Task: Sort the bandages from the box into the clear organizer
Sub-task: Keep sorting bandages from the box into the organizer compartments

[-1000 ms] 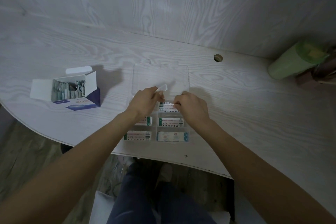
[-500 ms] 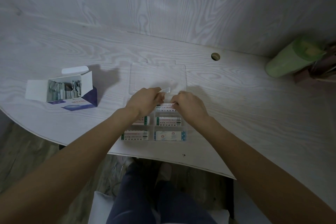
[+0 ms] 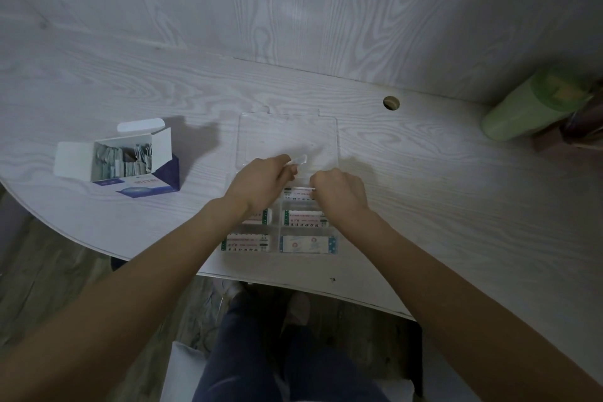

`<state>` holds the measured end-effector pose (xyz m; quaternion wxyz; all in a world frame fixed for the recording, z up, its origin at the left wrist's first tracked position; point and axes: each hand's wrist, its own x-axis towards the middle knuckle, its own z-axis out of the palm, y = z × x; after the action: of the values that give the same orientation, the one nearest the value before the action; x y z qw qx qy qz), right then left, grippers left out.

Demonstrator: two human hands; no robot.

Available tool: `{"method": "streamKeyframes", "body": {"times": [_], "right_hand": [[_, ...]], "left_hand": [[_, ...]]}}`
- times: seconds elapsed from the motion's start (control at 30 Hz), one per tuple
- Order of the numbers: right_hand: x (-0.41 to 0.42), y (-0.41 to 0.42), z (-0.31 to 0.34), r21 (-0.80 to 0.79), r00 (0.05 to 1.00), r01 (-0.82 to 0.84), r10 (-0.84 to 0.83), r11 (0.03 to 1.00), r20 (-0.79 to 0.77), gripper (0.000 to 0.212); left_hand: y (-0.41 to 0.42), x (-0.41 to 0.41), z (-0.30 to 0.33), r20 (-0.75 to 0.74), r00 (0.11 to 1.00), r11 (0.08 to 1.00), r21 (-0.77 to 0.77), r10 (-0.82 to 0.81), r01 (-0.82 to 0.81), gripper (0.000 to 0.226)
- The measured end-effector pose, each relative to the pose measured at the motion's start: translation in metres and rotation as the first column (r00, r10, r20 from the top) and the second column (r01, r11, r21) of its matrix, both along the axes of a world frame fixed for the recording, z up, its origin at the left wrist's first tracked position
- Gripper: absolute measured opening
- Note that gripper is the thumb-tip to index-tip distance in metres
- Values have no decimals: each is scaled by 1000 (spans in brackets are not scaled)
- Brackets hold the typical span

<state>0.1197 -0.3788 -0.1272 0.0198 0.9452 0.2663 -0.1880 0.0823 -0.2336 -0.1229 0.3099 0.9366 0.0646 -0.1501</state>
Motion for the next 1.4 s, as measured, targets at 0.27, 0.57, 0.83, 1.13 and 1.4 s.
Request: {"method": "streamKeyframes", "body": {"times": [0.27, 0.57, 0.83, 1.13, 1.4], "right_hand": [[6, -11, 16, 497, 921, 375, -252, 782, -298, 25], [18, -25, 24, 564, 729, 670, -283, 483, -624, 9], [8, -30, 1, 540, 854, 515, -343, 666, -392, 3], [2, -16, -9, 95, 986, 162, -166, 982, 30, 16], [3, -12, -7, 40, 994, 109, -109, 993, 0, 17]], "left_hand": [[5, -9, 16, 64, 997, 999, 15, -33, 32, 37], [-6, -7, 15, -15, 996, 980, -178, -90, 86, 44], [-6, -2, 1, -13, 1000, 997, 77, -26, 27, 20], [-16, 1, -6, -27, 982, 904, 387, -185, 181, 31], [-22, 3, -15, -15, 990, 841, 525, -139, 126, 21]]}}
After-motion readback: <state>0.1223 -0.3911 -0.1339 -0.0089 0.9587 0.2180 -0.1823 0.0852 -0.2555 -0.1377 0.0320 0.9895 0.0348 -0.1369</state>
